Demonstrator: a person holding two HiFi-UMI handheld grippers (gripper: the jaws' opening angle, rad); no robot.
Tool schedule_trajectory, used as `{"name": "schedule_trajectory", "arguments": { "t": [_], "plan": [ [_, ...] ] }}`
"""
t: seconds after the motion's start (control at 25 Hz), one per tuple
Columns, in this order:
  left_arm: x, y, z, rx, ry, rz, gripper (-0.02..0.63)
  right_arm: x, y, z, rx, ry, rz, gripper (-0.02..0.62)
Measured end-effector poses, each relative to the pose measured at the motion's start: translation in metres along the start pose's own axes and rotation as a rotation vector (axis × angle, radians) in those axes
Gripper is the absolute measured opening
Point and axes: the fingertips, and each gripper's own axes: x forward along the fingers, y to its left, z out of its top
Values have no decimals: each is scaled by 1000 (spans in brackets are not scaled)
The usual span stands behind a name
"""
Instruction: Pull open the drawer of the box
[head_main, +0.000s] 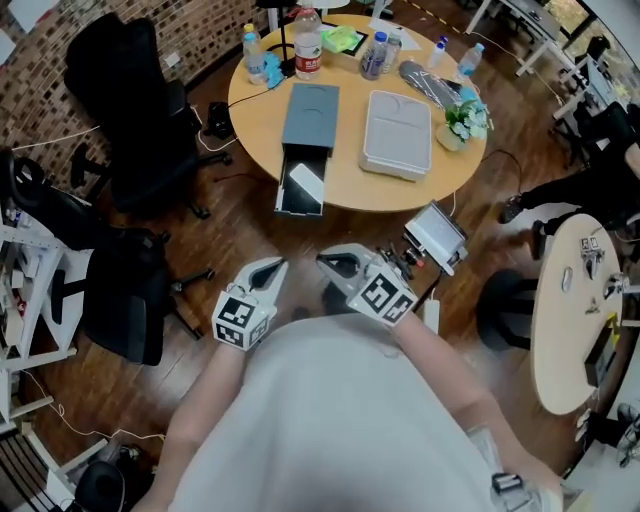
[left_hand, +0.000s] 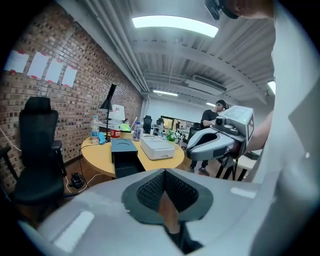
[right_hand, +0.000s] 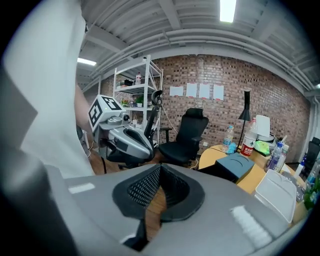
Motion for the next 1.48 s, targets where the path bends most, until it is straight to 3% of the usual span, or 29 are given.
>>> {"name": "schedule_trajectory", "arguments": {
  "t": [0.2, 0.36, 0.68, 1.48],
  "plan": [
    [-19, -9, 4, -59, -59, 2, 6, -15, 25, 6, 56, -7, 3, 4],
    [-31, -15, -1, -61, -64, -15, 6, -16, 38, 12, 123, -63, -8, 4],
    [-39, -28, -19, -65, -46, -36, 6, -18, 52, -1, 83, -1, -33, 3],
    [-23, -30, -29, -58, -3, -58, 6, -23, 44, -7, 110, -14, -80, 3]
  ]
}}
